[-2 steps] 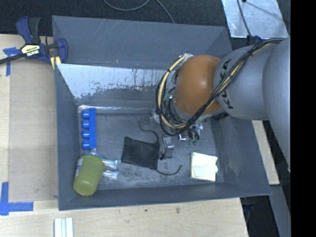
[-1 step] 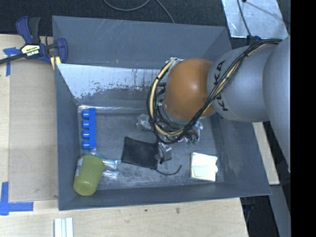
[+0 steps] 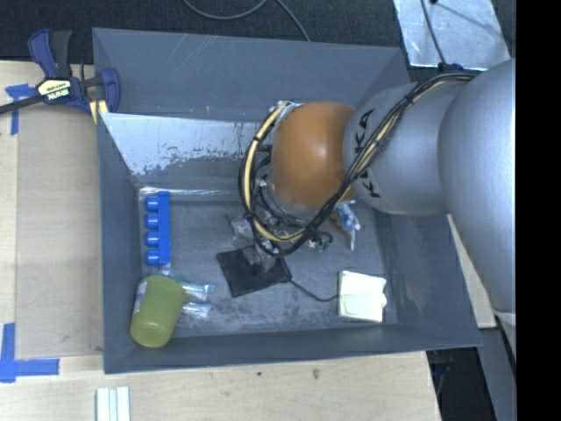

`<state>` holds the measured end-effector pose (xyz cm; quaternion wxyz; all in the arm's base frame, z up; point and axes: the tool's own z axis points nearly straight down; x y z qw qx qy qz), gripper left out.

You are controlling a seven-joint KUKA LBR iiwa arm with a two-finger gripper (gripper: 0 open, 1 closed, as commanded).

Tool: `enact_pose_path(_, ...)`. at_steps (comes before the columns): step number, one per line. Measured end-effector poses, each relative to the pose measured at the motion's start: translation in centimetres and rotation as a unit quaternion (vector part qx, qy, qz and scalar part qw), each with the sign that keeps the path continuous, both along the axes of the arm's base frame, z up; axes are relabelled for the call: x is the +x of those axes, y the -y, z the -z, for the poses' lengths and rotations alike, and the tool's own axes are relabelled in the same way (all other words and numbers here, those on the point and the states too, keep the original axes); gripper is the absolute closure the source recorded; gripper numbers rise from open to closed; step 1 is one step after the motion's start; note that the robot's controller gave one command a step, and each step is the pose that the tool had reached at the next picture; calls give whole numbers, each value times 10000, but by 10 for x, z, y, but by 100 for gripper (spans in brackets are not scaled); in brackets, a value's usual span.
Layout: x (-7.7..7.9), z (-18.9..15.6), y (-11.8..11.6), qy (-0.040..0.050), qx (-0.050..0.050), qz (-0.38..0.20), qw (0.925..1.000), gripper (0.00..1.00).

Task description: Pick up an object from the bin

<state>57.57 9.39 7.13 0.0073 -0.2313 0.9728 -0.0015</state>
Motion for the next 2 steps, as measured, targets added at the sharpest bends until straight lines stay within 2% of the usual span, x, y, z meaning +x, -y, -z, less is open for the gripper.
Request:
enact_pose_path(1,0,0,0,0,0,0,10000,100)
enact_pose_path(2,-5,-43,5,-38,-4,12,10000,100)
